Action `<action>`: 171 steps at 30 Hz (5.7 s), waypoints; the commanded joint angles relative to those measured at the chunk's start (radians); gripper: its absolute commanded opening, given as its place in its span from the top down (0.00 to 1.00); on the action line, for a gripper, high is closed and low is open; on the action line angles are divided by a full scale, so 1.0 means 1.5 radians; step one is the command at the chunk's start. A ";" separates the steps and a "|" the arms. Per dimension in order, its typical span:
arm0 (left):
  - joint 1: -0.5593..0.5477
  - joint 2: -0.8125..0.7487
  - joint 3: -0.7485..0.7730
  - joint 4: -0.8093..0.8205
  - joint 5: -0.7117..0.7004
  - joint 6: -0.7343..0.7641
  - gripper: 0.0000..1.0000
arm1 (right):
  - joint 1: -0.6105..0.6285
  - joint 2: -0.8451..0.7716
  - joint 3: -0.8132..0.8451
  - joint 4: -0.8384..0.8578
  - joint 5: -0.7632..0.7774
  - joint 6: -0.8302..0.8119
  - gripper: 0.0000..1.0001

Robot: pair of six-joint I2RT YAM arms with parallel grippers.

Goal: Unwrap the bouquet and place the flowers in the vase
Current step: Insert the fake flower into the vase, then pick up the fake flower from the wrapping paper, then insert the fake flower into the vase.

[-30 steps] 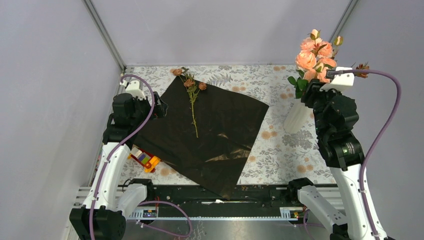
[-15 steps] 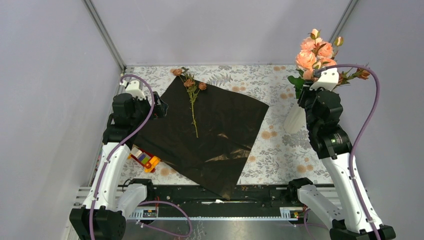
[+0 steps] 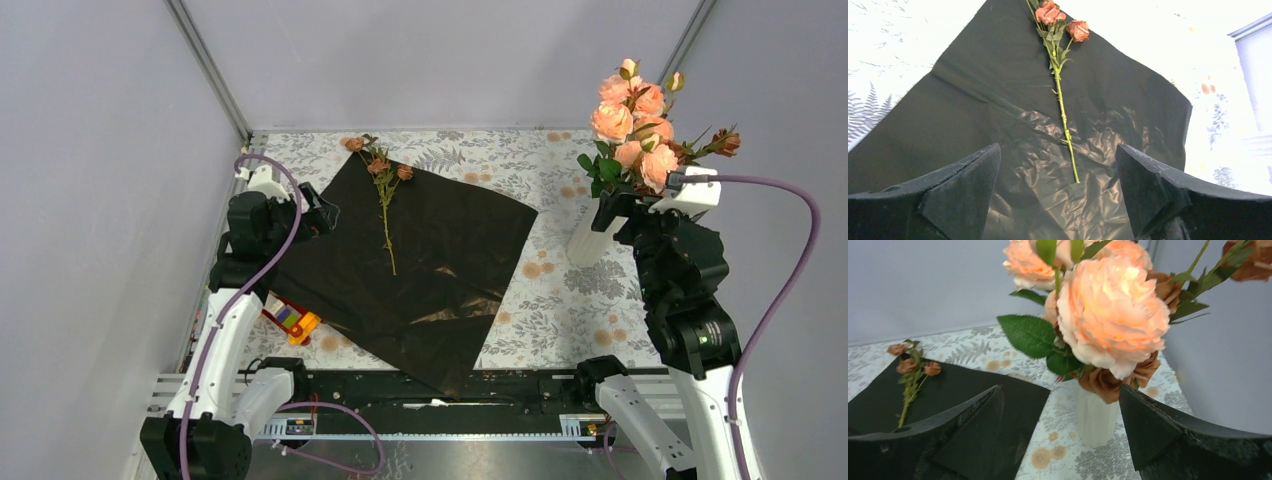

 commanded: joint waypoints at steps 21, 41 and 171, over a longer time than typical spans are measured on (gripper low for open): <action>-0.213 0.342 0.028 0.211 -0.183 -0.112 0.33 | 0.022 -0.038 -0.171 0.038 -0.394 0.183 0.30; -0.234 0.568 0.151 0.194 -0.210 -0.093 0.58 | 0.200 0.073 -0.181 0.111 -0.204 0.116 0.30; -0.326 0.051 -0.023 0.610 0.266 -0.410 1.00 | 0.295 0.433 0.179 0.416 -0.479 0.449 0.69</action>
